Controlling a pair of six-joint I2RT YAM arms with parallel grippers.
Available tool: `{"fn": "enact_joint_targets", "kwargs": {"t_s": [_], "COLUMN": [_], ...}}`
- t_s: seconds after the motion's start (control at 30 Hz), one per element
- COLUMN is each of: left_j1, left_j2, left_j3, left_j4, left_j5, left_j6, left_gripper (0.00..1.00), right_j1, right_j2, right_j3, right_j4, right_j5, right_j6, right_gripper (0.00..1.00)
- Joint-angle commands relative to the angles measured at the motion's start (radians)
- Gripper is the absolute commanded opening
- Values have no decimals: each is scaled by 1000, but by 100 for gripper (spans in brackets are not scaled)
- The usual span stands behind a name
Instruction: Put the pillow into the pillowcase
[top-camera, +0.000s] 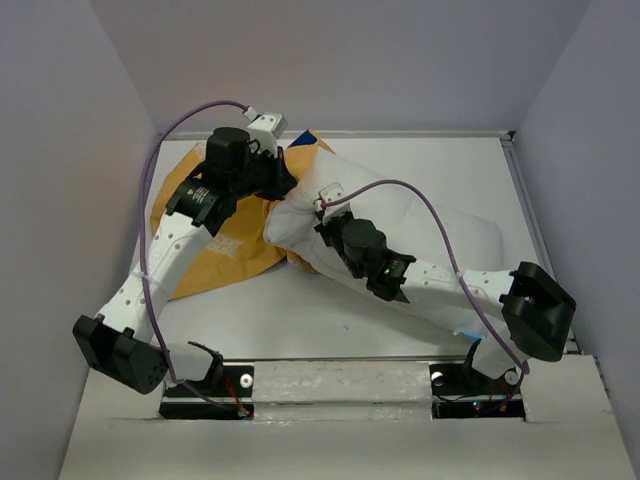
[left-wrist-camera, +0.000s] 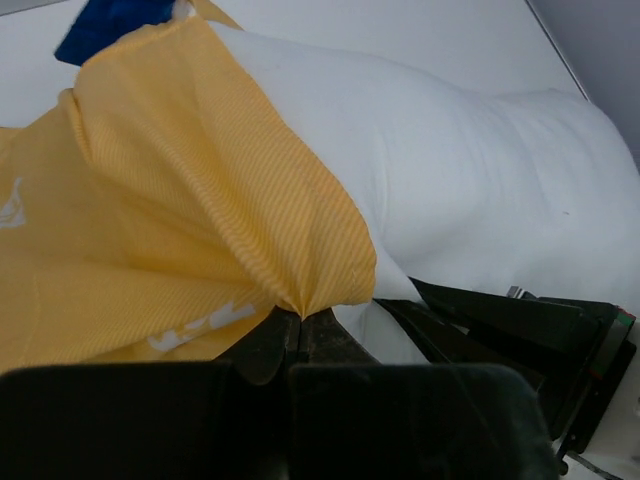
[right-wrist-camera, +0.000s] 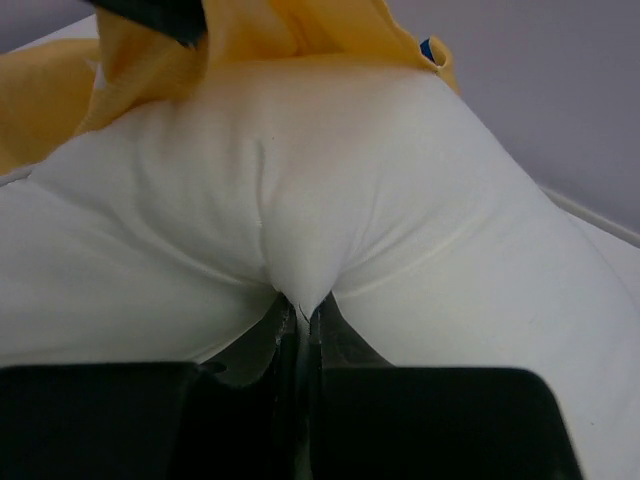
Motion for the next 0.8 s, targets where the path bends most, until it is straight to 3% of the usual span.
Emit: {"fn": "enact_joint_targets", "kwargs": {"t_s": [0.0,0.03,0.13,0.2,0.23,0.27,0.3,0.37,0.43,0.5,0.53,0.6,0.63,0.7,0.77], "left_j1": [-113,-152,-174,-176,-186,-186,-186,-186,-186,-183,-180,-180,-177,-177,-174], "left_j2": [122,145,240,285,262,262,207,69,-55,-262,-367,-449,-477,-529,-522], "left_j3": [60,68,120,191,195,195,165,96,-81,-327,-403,-626,-691,-861,-966], "left_j4": [164,203,262,263,289,311,328,380,446,490,495,492,506,529,618], "left_j5": [64,53,28,-68,-106,-139,-209,-335,-497,-583,-598,-613,-595,-563,-507], "left_j6": [-54,-63,-80,-85,-82,-82,-83,-89,-106,-175,-209,-293,-368,-440,-502], "left_gripper": [0,0,20,48,70,70,88,96,93,81,76,53,52,41,40], "right_j1": [-30,-40,-88,-124,-156,-167,-167,-198,-210,-241,-251,-273,-287,-297,-297], "right_j2": [9,12,-17,-37,-51,-51,-57,-57,-49,-51,-52,-57,-60,-58,-61], "right_j3": [4,1,-30,-63,-71,-73,-74,-68,-60,-59,-59,-56,-53,-47,-43], "right_j4": [59,56,10,-9,-14,-24,-36,-43,-55,-55,-58,-58,-66,-72,-75], "right_j5": [-30,-27,-59,-103,-144,-154,-156,-178,-200,-224,-263,-306,-336,-364,-390], "right_j6": [114,132,245,305,317,322,319,314,322,340,353,370,386,403,409], "right_gripper": [0,0,0,0,0,0,0,0,0,0,0,0,0,0,0]}}
